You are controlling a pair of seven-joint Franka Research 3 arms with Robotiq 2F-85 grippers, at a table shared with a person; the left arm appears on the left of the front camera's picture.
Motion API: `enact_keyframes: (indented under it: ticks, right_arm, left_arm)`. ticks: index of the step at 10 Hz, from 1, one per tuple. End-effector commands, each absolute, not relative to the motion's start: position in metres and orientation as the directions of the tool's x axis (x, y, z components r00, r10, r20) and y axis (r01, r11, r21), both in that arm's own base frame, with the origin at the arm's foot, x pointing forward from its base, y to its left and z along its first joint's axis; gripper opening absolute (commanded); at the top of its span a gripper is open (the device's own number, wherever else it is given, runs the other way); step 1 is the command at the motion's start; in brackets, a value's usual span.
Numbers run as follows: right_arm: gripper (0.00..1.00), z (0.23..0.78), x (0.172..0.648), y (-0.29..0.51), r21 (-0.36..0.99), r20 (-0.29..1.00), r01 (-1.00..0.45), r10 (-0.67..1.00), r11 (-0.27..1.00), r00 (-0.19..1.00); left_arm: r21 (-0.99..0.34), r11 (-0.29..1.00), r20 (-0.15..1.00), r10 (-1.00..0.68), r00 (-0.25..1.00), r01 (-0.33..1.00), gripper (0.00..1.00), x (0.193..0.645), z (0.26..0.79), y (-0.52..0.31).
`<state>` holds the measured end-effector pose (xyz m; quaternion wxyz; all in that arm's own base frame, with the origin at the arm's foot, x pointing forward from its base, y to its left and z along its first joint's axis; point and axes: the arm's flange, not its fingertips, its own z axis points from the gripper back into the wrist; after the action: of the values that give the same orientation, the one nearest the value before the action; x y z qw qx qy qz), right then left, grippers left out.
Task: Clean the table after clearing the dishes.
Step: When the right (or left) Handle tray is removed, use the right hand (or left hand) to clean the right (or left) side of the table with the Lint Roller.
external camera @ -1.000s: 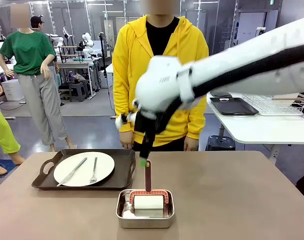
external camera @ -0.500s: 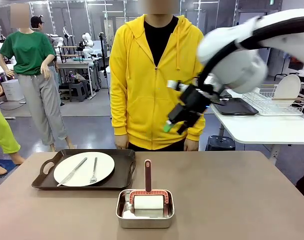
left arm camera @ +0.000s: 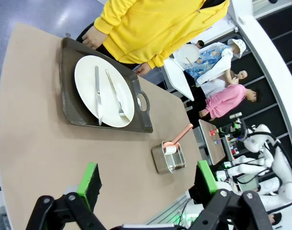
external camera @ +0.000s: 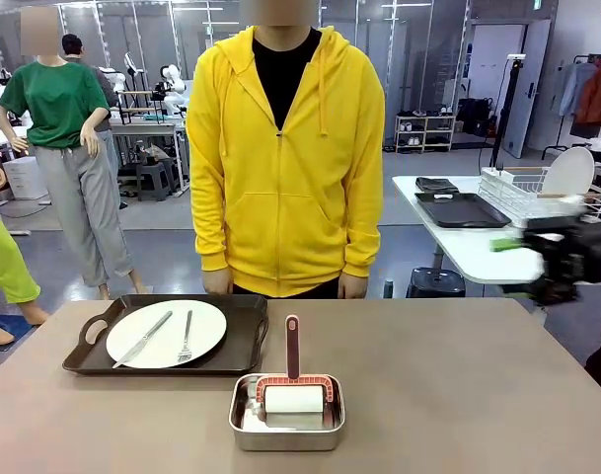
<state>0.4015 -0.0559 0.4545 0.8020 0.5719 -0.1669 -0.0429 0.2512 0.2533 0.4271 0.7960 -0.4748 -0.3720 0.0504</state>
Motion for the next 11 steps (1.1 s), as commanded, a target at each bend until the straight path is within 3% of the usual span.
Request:
enact_keyframes:
  ticks: [1, 3, 6, 7, 8, 11]
  right_arm:
    - [1.0, 0.436, 0.344, -0.104, 0.946, 0.27, -0.153, -0.439, 0.284, 0.857]
    - [1.0, 0.422, 0.288, -0.14, 0.961, 0.244, -0.136, -0.514, 0.239, 0.822]
    - [1.0, 0.385, 0.248, -0.161, 0.985, 0.157, -0.078, -0.637, 0.151, 0.754]
    - [1.0, 0.375, 0.251, -0.161, 0.986, 0.149, -0.066, -0.64, 0.153, 0.753]
    - [1.0, 0.414, 0.285, -0.204, 0.983, 0.161, -0.071, -0.621, 0.167, 0.767]
    - [1.0, 0.414, 0.285, -0.204, 0.983, 0.161, -0.071, -0.621, 0.167, 0.767]
  left_arm:
    - [-0.792, 0.539, 0.552, 0.431, 0.714, 0.287, 1.0, 0.25, 0.428, 0.255]
    - [-0.792, 0.539, 0.552, 0.431, 0.714, 0.287, 1.0, 0.25, 0.428, 0.255]
    - [-0.792, 0.539, 0.552, 0.431, 0.714, 0.287, 1.0, 0.25, 0.428, 0.255]
    - [-0.792, 0.539, 0.552, 0.431, 0.714, 0.287, 1.0, 0.25, 0.428, 0.255]
    - [-0.792, 0.539, 0.552, 0.431, 0.714, 0.287, 1.0, 0.25, 0.428, 0.255]
    - [-0.792, 0.539, 0.552, 0.431, 0.714, 0.287, 1.0, 0.25, 0.428, 0.255]
